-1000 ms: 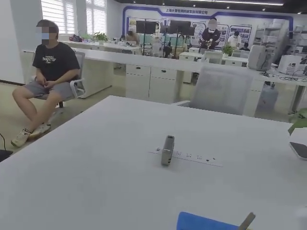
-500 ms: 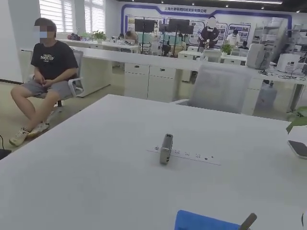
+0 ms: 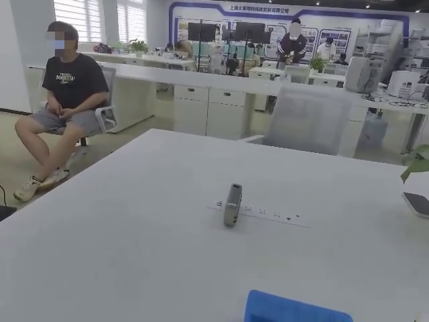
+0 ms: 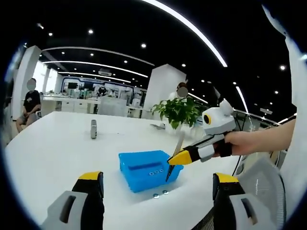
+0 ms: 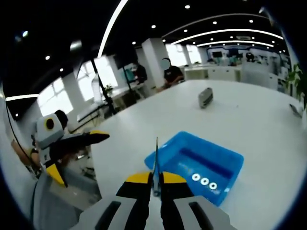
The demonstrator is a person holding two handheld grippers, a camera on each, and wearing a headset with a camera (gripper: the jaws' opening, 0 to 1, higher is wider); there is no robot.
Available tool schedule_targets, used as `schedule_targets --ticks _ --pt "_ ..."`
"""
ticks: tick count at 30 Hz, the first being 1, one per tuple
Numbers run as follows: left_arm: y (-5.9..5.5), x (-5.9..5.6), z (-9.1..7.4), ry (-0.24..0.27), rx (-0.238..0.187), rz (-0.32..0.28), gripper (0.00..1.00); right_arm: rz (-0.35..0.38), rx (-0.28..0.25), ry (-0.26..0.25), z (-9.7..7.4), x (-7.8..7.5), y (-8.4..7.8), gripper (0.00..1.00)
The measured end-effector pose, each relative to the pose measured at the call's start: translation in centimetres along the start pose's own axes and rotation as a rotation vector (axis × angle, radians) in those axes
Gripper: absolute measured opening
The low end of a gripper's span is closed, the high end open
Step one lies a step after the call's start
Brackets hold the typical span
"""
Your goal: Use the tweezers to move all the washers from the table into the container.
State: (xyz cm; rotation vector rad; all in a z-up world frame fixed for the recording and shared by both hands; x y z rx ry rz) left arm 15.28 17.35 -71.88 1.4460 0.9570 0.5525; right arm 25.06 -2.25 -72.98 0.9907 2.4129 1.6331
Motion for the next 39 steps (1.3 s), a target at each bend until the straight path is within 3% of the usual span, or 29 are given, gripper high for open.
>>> schedule_targets --ticks 3,7,14,18,31,39 --pt "-0.2 -0.3 0.2 -0.012 0.041 0.057 0.95 -0.001 0.019 -0.008 0.2 -0.1 -0.8 0.04" --pt "-0.3 -0.4 0.2 -0.026 0.053 0.077 0.94 0.013 0.024 -0.031 0.2 -0.3 -1.7 0.04" --pt "-0.3 -0.1 0.2 -0.013 0.049 0.059 0.94 0.005 0.037 -0.054 0.6 -0.5 -2.7 0.04" --pt "-0.5 -0.1 0.2 -0.017 0.067 0.068 0.93 0.0 0.04 -0.061 0.9 -0.6 -3.0 0.04" --pt "-0.7 0.0 0.1 -0.014 0.078 0.072 0.92 -0.073 0.073 -0.044 1.6 -0.7 -3.5 0.04" --pt "-0.8 0.0 0.1 -0.015 0.095 0.078 0.91 -0.052 0.077 -0.031 1.5 -0.2 -3.4 0.04"
Point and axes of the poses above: the centre of the closed fingertips' face, and the gripper's own axes: z roughly forward along the fingers, x roughly to its left, y roughly out of its top, the point moved 9 cm from there along -z, roughly backward along the fingers, and after that the axes turned 4 degrees about -x, right-handed, at the moved point
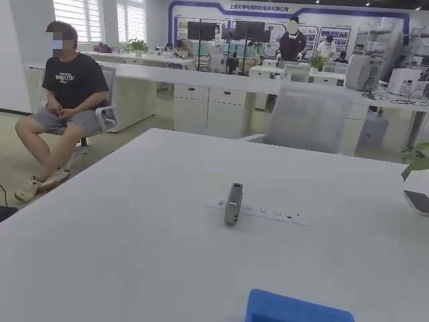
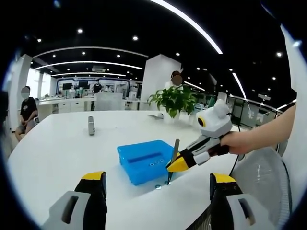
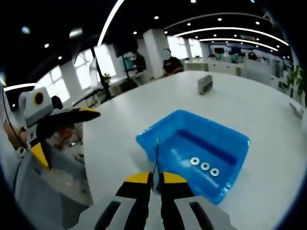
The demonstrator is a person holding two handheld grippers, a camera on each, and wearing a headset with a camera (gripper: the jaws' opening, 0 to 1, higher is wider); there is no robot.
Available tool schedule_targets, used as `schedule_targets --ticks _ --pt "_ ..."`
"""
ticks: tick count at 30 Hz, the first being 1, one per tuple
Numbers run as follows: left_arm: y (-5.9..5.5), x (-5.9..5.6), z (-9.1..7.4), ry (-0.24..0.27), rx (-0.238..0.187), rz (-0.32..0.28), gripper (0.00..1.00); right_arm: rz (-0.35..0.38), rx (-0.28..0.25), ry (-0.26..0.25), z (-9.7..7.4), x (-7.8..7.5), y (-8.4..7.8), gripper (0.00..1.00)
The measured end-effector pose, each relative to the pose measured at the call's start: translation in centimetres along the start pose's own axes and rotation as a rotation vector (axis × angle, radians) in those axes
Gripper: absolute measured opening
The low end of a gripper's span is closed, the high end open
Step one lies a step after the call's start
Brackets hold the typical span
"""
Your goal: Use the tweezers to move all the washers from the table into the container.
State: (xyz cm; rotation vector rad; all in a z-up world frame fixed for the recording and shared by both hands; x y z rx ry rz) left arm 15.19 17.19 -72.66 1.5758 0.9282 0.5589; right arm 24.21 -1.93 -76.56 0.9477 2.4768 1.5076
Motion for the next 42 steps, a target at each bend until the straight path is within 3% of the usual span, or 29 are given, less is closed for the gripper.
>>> schedule_targets --ticks 7,15,20,25,34,42 --pt "0.0 -0.2 0.1 -0.017 0.007 0.007 0.91 -0.012 0.005 0.006 0.0 0.1 -0.1 0.04" --pt "-0.1 -0.2 0.1 -0.019 0.018 0.014 0.91 -0.062 0.01 0.015 -0.1 1.4 0.0 0.05" --pt "-0.2 -0.3 0.1 -0.02 0.032 0.028 0.9 -0.087 0.013 0.012 -0.1 0.8 -0.4 0.05" --pt "-0.2 -0.3 0.1 -0.017 0.029 0.028 0.9 -0.221 0.031 0.023 0.0 1.1 -0.6 0.04" --pt "-0.2 -0.2 0.1 -0.012 0.034 0.033 0.89 -0.071 -0.014 0.001 -0.1 -0.2 -0.5 0.03" --pt "-0.2 -0.1 0.0 -0.01 0.035 0.033 0.88 -0.037 -0.12 0.022 -1.3 0.3 2.1 0.03"
Point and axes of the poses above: the centre of the closed fingertips' face, and the gripper's own axes: z roughly forward along the fingers, x roughly to its left, y roughly out of its top, the point moved 9 cm from there along -z, roughly backward along the fingers, and after that the axes turned 4 degrees about -x, right-handed, at the moved point
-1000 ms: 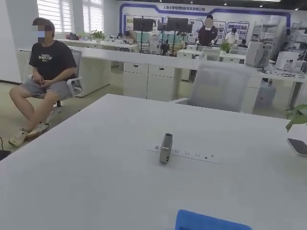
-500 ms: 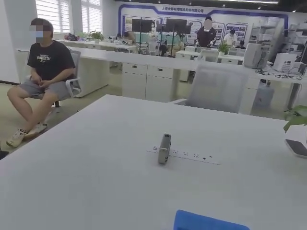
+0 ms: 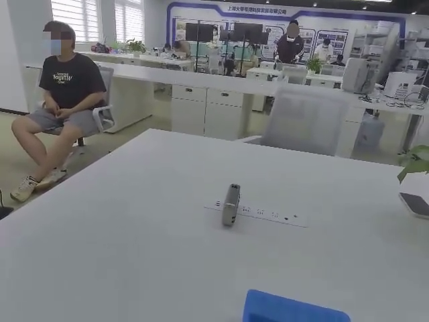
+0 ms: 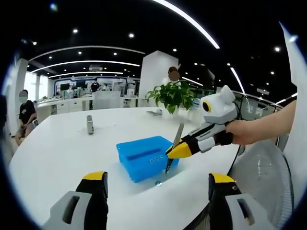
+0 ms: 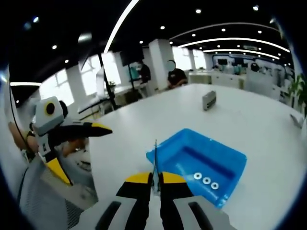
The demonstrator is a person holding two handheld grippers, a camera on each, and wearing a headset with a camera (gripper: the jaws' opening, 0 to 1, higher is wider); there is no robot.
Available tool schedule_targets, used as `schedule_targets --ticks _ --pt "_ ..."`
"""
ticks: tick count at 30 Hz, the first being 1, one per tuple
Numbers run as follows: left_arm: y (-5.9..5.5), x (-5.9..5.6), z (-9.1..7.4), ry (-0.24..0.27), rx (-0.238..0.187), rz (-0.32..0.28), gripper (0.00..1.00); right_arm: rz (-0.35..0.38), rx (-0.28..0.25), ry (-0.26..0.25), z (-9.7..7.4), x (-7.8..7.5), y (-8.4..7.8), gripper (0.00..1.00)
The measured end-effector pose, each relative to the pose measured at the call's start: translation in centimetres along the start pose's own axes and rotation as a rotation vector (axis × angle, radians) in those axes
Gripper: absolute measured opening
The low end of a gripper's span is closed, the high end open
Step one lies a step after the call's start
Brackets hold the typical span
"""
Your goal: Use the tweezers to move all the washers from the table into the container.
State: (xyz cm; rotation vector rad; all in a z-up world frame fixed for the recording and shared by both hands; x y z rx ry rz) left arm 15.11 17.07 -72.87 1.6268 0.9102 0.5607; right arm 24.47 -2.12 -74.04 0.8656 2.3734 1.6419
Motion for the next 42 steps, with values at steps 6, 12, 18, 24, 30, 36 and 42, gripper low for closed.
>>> schedule_targets --ticks 6,12,18,24,30,36,42 --pt "-0.1 0.1 0.0 0.002 0.006 0.003 0.88 0.013 -0.05 0.009 -0.5 0.3 2.1 0.03" --pt "-0.1 0.1 0.0 0.001 0.012 0.005 0.88 0.024 -0.094 0.013 -0.6 0.0 3.9 0.03" --pt "-0.1 0.1 -0.1 0.005 0.015 0.007 0.87 0.011 -0.101 0.002 -0.2 -0.9 4.9 0.03" --pt "-0.2 0.2 0.0 0.01 0.017 0.007 0.87 -0.001 -0.084 -0.009 0.6 -2.0 5.3 0.03" --pt "-0.3 0.3 0.0 0.015 0.023 0.01 0.87 -0.019 -0.046 -0.021 1.8 -3.3 4.8 0.03" --pt "-0.4 0.3 -0.1 0.021 0.034 0.017 0.86 -0.029 -0.007 -0.029 2.6 -3.9 4.3 0.03" --pt "-0.4 0.3 -0.1 0.022 0.034 0.018 0.86 -0.03 0.029 -0.034 3.5 -4.5 3.7 0.03"
Point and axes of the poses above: the centre of the closed fingertips' face, and the gripper's own axes: z roughly forward along the fingers, x roughly to its left, y roughly out of its top, the point moved 9 cm from there along -z, roughly backward along the fingers, and after that the axes turned 4 degrees about -x, right-handed, at the moved point
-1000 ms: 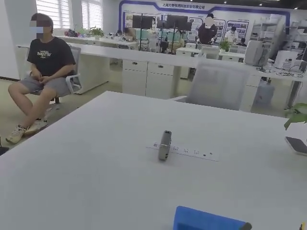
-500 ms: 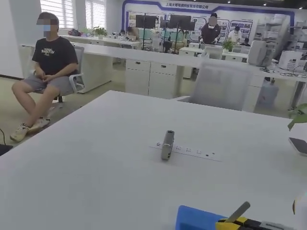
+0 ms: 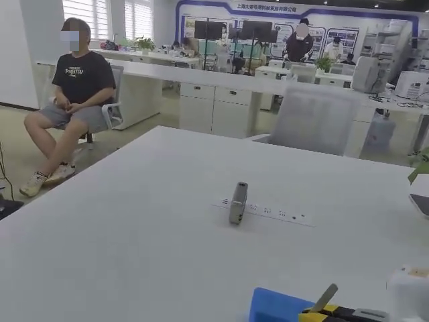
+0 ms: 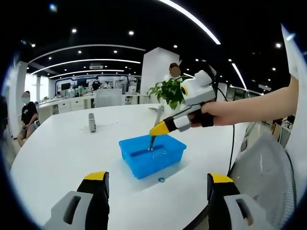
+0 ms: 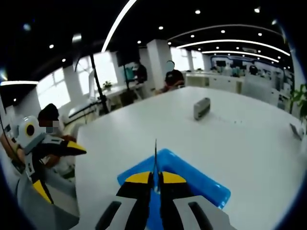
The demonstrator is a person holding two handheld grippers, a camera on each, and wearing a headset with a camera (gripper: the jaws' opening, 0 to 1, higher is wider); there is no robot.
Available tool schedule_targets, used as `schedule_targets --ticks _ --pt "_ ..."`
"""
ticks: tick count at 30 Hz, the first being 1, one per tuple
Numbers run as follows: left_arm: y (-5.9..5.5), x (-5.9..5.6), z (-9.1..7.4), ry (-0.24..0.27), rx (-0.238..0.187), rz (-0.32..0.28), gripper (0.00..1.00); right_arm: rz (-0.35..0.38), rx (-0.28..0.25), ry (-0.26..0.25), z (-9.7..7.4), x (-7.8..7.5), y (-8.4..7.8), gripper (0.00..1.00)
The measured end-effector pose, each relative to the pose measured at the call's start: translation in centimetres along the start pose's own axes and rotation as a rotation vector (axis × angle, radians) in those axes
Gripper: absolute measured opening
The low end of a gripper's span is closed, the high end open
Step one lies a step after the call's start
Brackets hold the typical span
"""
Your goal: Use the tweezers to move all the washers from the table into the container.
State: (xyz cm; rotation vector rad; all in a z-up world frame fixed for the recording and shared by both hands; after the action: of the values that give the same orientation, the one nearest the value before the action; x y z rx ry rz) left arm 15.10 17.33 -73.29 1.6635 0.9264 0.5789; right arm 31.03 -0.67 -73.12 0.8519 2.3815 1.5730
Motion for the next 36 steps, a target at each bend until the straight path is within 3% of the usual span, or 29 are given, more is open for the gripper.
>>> schedule_targets --ticks 17,36 --pt "-0.1 0.0 0.0 -0.002 0.017 0.006 0.85 0.008 0.088 -0.015 1.5 -0.7 -2.0 0.03" --pt "-0.2 0.0 0.1 -0.003 0.031 0.012 0.84 -0.041 0.108 -0.004 1.7 0.1 -2.1 0.04"
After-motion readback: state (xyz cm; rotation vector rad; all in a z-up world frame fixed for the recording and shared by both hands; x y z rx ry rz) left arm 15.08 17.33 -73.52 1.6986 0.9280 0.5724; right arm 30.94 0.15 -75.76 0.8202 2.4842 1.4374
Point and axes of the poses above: the centre of the closed fingertips' face, and the gripper's own axes: z roughly forward along the fingers, x roughly to its left, y roughly out of its top, the point moved 9 cm from there along -z, roughly backward along the fingers, and after that the axes turned 4 degrees about -x, right-handed, at the moved point
